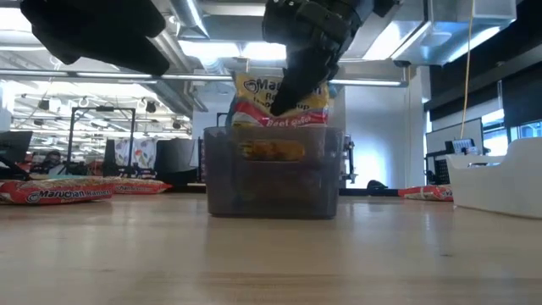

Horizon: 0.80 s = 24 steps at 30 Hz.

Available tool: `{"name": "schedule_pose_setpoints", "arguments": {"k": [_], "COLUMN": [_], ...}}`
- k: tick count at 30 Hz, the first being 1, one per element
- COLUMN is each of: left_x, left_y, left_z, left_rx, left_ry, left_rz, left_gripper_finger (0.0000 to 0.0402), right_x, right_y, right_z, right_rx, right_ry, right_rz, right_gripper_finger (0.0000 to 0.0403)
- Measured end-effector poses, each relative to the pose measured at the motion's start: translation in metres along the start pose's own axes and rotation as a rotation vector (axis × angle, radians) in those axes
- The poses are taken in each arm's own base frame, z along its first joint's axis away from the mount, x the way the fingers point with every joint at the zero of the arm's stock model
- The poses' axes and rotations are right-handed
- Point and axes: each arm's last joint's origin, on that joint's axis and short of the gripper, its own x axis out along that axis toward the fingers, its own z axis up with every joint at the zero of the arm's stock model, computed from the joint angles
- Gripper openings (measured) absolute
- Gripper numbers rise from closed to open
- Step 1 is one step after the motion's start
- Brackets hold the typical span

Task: Sort Maruchan noodles
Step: Put the light blue noodle pack into the black bin

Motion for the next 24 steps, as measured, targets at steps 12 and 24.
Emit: {"name": "schedule_pose_setpoints", "arguments": {"k": [12, 24], "left_x": [0.0, 0.001], "left_y": [-0.001, -0.002], "left_z": [0.001, 0.002], "left_rx": [-0.008, -0.023], "left_ry": [-0.007, -0.015], "left_rz": [-0.008, -0.014], "left_gripper_finger": [0.0202, 0.0202], "right_x": [0.028, 0.034], "right_y": [-0.001, -0.003], "right_z": [-0.011, -0.011], "right_rx": [-0.007, 0.002], "right_ry": [0.084, 0.08], "right_rz": [-0.021, -0.081], "right_gripper_finger": [0.0099, 0.0146]}}
